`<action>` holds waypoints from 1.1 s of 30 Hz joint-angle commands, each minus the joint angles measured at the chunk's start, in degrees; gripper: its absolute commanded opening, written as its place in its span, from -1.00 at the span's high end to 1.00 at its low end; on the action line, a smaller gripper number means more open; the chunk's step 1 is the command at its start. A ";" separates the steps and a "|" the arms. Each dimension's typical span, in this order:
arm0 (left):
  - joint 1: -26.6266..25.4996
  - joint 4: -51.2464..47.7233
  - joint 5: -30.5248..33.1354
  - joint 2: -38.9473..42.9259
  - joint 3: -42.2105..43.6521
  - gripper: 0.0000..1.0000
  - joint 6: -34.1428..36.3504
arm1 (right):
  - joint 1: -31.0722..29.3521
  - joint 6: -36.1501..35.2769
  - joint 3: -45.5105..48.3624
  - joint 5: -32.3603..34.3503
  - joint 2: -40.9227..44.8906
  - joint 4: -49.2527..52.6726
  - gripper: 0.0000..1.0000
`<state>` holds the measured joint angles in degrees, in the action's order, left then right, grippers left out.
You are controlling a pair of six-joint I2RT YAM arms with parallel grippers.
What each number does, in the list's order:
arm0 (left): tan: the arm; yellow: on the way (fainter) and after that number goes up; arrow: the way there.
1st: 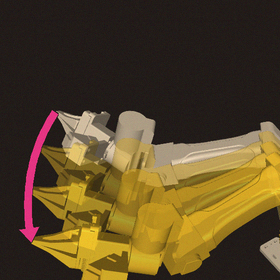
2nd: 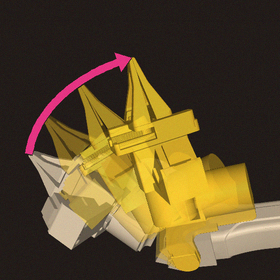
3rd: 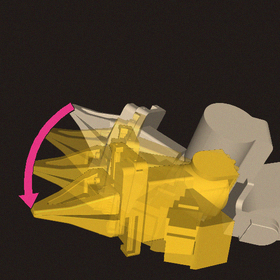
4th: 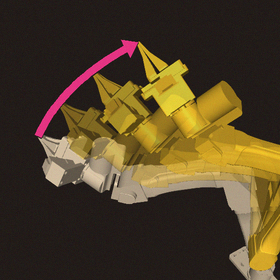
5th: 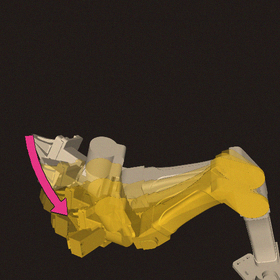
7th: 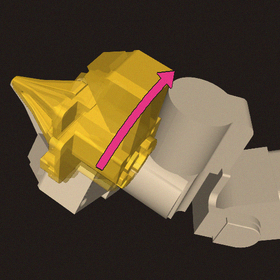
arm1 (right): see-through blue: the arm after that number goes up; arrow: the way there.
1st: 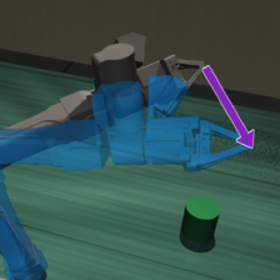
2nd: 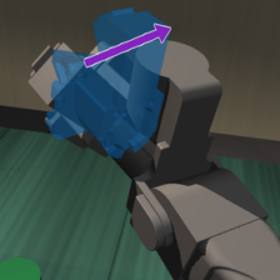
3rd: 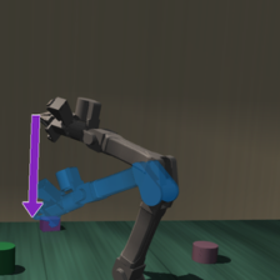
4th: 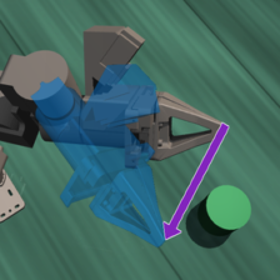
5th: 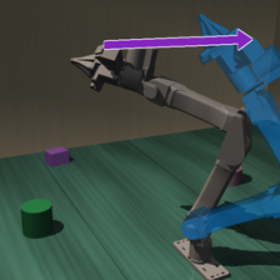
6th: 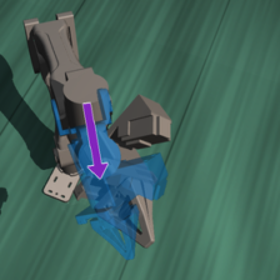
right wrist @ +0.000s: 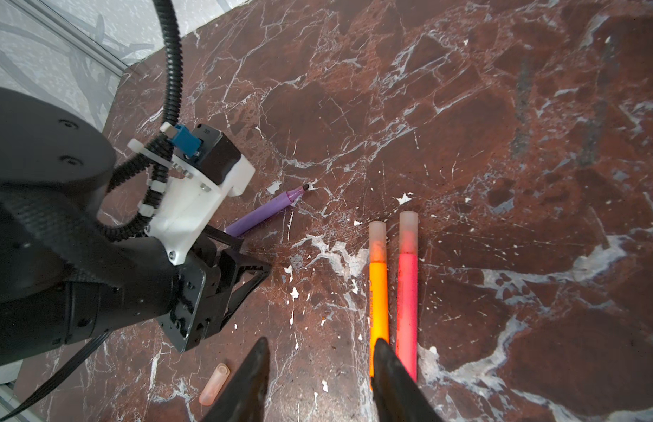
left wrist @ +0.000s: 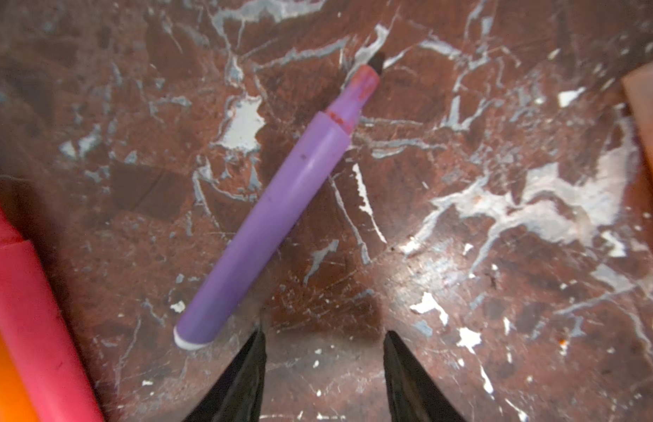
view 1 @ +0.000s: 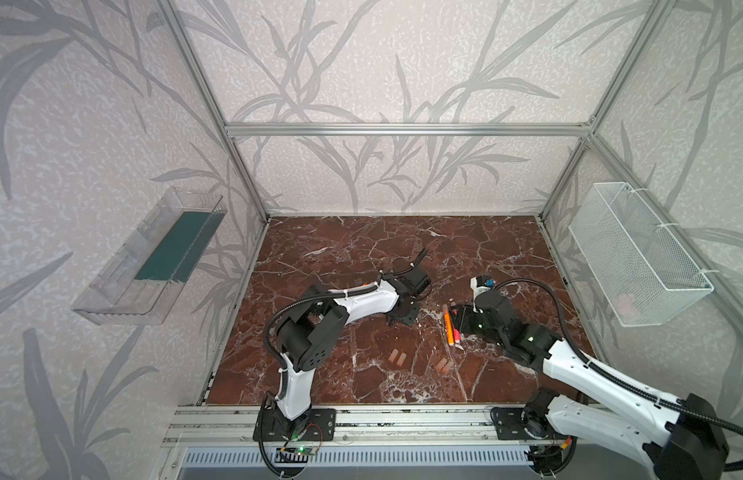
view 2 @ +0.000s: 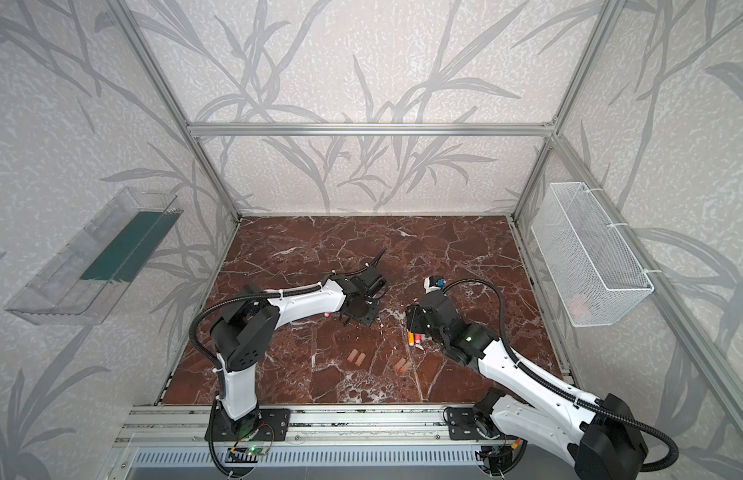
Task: Insert the pens into the pen caps
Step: 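Lower the left gripper and close it on the purple marker body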
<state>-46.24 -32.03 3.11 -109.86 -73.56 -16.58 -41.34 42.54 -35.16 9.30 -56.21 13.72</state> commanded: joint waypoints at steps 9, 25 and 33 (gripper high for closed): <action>0.80 1.66 8.53 -0.06 -2.07 -0.51 4.60 | -1.35 0.88 0.61 -0.47 -1.18 -2.35 0.08; 3.24 -3.77 2.96 -5.98 -7.08 -0.32 5.34 | -2.51 1.23 2.13 0.91 4.54 0.33 0.06; 3.29 -7.27 -0.22 -6.92 -8.04 0.05 4.95 | -2.52 1.17 2.04 1.17 5.40 0.87 0.04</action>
<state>-42.96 -35.20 4.56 -115.50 -80.01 -11.88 -43.55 43.51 -33.50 9.56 -51.33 12.99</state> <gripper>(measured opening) 0.482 0.477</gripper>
